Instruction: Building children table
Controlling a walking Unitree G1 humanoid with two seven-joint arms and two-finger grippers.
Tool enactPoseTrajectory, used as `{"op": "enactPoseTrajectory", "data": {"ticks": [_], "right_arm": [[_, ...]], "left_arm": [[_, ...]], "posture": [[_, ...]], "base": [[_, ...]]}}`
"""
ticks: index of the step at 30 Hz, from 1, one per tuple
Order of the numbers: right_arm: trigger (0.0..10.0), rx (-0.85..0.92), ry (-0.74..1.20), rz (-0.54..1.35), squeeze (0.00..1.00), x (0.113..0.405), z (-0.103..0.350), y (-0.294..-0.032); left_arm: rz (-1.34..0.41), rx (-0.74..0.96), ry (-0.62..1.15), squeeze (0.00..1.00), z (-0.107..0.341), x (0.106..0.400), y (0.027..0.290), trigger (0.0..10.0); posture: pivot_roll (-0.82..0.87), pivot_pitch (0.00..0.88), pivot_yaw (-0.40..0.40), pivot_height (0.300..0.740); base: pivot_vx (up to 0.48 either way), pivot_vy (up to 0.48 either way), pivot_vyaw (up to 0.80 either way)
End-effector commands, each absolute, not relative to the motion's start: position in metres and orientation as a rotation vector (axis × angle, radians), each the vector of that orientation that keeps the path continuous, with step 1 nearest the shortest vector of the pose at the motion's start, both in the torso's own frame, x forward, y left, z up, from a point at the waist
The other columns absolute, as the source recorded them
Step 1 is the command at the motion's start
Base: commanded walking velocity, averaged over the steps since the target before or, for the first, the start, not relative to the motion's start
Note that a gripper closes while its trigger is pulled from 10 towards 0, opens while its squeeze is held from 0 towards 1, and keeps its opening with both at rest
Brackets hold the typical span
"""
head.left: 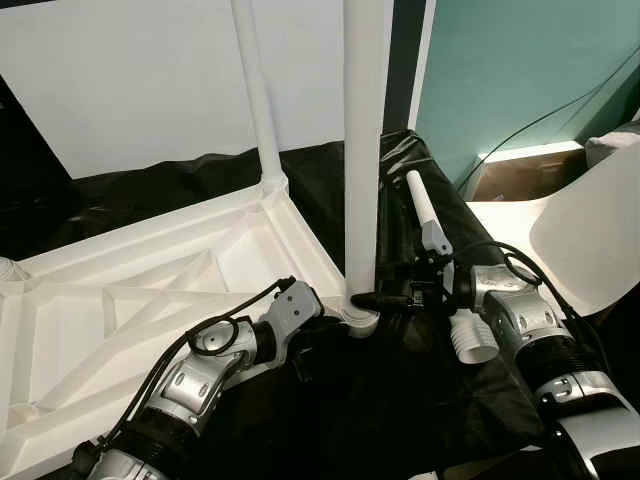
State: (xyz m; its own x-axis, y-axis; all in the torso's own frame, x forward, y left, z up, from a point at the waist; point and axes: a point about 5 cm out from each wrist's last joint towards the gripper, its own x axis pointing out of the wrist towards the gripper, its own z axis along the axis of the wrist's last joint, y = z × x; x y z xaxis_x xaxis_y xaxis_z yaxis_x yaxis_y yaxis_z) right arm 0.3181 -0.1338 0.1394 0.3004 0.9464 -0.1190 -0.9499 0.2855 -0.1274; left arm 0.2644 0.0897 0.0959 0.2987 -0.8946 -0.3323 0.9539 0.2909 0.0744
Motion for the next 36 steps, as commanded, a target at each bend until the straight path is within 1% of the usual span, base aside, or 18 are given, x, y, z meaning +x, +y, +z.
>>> {"op": "enactPoseTrajectory", "data": {"ticks": [1, 2, 3, 5, 7, 8, 10, 11, 15, 25, 26, 27, 28, 29, 32, 33, 34, 36], "right_arm": [[0.0, -0.095, -0.036, 1.140, 0.00, 0.317, 0.141, -0.129], [0.0, -0.095, -0.036, 1.140, 0.00, 0.317, 0.141, -0.129], [0.0, -0.072, -0.075, 1.049, 0.00, 0.315, 0.140, -0.125], [0.0, -0.072, -0.075, 1.049, 0.00, 0.315, 0.140, -0.125], [0.0, -0.008, -0.209, 0.767, 0.00, 0.306, 0.141, -0.120], [0.0, -0.008, -0.209, 0.767, 0.00, 0.306, 0.141, -0.120], [0.0, 0.035, -0.281, 0.566, 0.00, 0.301, 0.144, -0.127], [0.0, 0.035, -0.281, 0.566, 0.00, 0.301, 0.144, -0.127], [0.0, 0.066, -0.315, 0.339, 0.00, 0.305, 0.145, -0.138], [0.0, 0.058, -0.302, 0.320, 0.00, 0.298, 0.146, -0.125], [2.2, 0.049, -0.282, 0.388, 0.14, 0.296, 0.144, -0.117], [10.0, 0.043, -0.266, 0.439, 1.00, 0.294, 0.142, -0.112], [10.0, 0.052, -0.227, 0.556, 1.00, 0.293, 0.138, -0.104], [10.0, 0.052, -0.227, 0.556, 1.00, 0.293, 0.138, -0.104], [10.0, 0.036, -0.176, 0.732, 1.00, 0.293, 0.135, -0.095], [10.0, 0.021, -0.158, 0.808, 0.60, 0.294, 0.135, -0.095], [10.0, -0.024, -0.138, 0.909, 0.00, 0.295, 0.135, -0.098], [10.0, -0.077, -0.105, 1.031, 0.00, 0.295, 0.134, -0.105]], "left_arm": [[-1.398, 0.175, 0.386, 0.00, 0.066, 0.240, 0.084, 10.0], [-1.398, 0.175, 0.386, 0.00, 0.066, 0.240, 0.084, 10.0], [-1.396, 0.175, 0.385, 0.00, 0.066, 0.240, 0.084, 10.0], [-1.396, 0.175, 0.385, 0.00, 0.066, 0.240, 0.084, 10.0], [-1.394, 0.173, 0.383, 0.00, 0.066, 0.240, 0.084, 10.0], [-1.394, 0.173, 0.383, 0.00, 0.066, 0.240, 0.084, 10.0], [-1.398, 0.175, 0.386, 0.00, 0.065, 0.239, 0.085, 10.0], [-1.398, 0.175, 0.386, 0.00, 0.065, 0.239, 0.085, 10.0], [-1.407, 0.180, 0.388, 0.00, 0.066, 0.240, 0.084, 10.0], [-1.412, 0.174, 0.387, 0.00, 0.066, 0.238, 0.084, 10.0], [-1.410, 0.173, 0.389, 0.00, 0.066, 0.238, 0.084, 10.0], [-1.409, 0.173, 0.391, 0.00, 0.066, 0.237, 0.085, 10.0], [-1.408, 0.171, 0.392, 0.00, 0.066, 0.237, 0.085, 10.0], [-1.408, 0.171, 0.392, 0.00, 0.066, 0.237, 0.085, 10.0], [-1.407, 0.169, 0.392, 0.00, 0.065, 0.237, 0.085, 10.0], [-1.408, 0.168, 0.392, 0.00, 0.066, 0.237, 0.084, 10.0], [-1.409, 0.168, 0.390, 0.00, 0.066, 0.238, 0.084, 10.0], [-1.411, 0.168, 0.388, 0.00, 0.066, 0.238, 0.083, 10.0]], "posture": [[0.04, 0.000, -0.016, 0.740], [0.04, 0.000, -0.016, 0.740], [0.04, 0.000, -0.018, 0.740], [0.04, 0.000, -0.018, 0.740], [0.04, 0.000, -0.018, 0.740], [0.04, 0.000, -0.018, 0.740], [0.04, 0.000, -0.014, 0.740], [0.04, 0.000, -0.014, 0.740], [0.03, 0.000, -0.010, 0.740], [0.04, 0.000, -0.007, 0.740], [0.04, 0.000, -0.008, 0.740], [0.04, 0.000, -0.008, 0.740], [0.04, 0.000, -0.008, 0.740], [0.04, 0.000, -0.008, 0.740], [0.04, 0.000, -0.008, 0.740], [0.03, 0.000, -0.006, 0.740], [0.03, 0.000, -0.006, 0.740], [0.03, 0.000, -0.006, 0.740]], "base": [[0.000, 0.000, 0.00], [0.000, 0.000, 0.00], [0.000, 0.000, 0.00], [0.000, 0.000, 0.00], [0.000, 0.000, 0.00], [0.000, 0.000, 0.00], [0.000, 0.000, 0.00], [0.000, 0.000, 0.00], [0.000, 0.000, 0.00], [0.000, 0.000, 0.00], [0.000, 0.000, 0.00], [0.000, 0.000, 0.00], [0.000, 0.000, 0.00], [0.000, 0.000, 0.00], [0.000, 0.000, 0.00], [0.000, 0.000, 0.00], [0.000, 0.000, 0.00], [0.000, 0.000, 0.00]]}}
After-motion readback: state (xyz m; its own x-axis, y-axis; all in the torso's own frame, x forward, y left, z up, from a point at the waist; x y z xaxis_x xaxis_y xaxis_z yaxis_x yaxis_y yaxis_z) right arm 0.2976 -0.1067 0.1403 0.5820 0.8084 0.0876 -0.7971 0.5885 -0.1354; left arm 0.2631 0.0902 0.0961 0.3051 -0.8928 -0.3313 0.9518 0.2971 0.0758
